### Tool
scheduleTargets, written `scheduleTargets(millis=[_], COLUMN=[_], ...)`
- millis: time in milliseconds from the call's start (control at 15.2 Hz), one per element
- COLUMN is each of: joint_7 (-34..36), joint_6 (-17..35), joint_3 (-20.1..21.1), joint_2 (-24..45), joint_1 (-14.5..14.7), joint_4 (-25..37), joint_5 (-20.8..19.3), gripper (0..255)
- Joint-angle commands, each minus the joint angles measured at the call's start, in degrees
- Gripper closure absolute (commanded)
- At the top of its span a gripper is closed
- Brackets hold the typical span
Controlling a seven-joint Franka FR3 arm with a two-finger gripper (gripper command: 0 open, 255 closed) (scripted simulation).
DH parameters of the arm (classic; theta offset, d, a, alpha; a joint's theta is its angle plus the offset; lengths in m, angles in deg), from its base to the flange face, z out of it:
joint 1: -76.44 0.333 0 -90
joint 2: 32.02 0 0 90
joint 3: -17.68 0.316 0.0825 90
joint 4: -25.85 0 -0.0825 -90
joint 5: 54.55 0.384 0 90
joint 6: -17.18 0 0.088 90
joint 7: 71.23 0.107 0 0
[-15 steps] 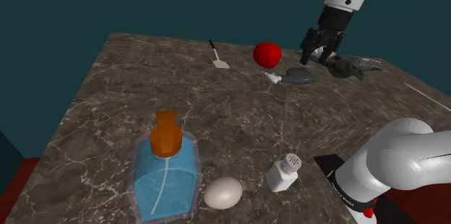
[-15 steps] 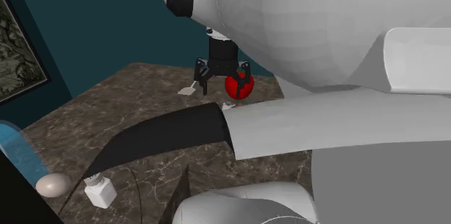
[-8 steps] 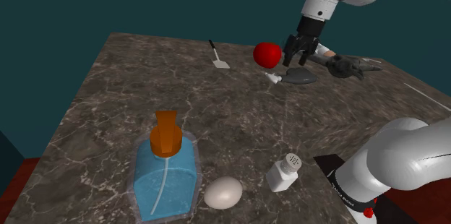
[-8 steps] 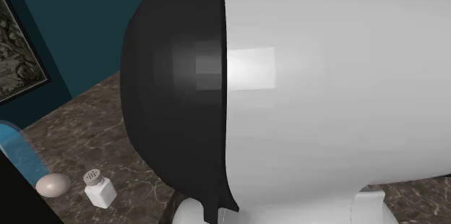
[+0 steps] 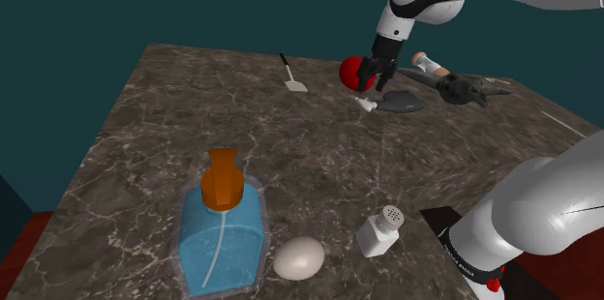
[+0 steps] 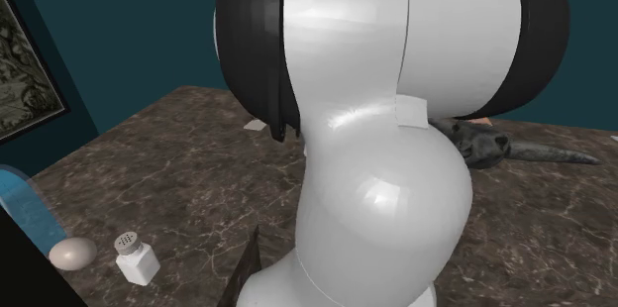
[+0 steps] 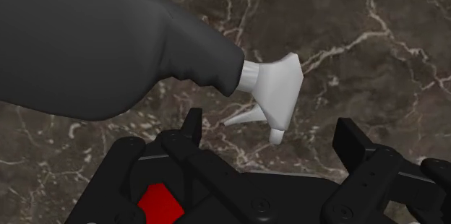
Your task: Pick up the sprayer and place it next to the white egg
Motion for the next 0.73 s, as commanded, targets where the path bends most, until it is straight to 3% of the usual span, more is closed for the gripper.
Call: scheduleTargets(millis=[0, 396, 660], joint_7=[-0.66, -0.85, -0.85], joint_6=[1.22, 5.60, 5.60], joint_3=[-0.20, -0.10, -0.10], joint_2=[1.32, 2.18, 2.18], joint_1=[0.02, 0.16, 0.16], joint_4=[0.04, -3.49, -3.49], joint_5=[0.24, 0.56, 0.56], gripper=[0, 0, 0])
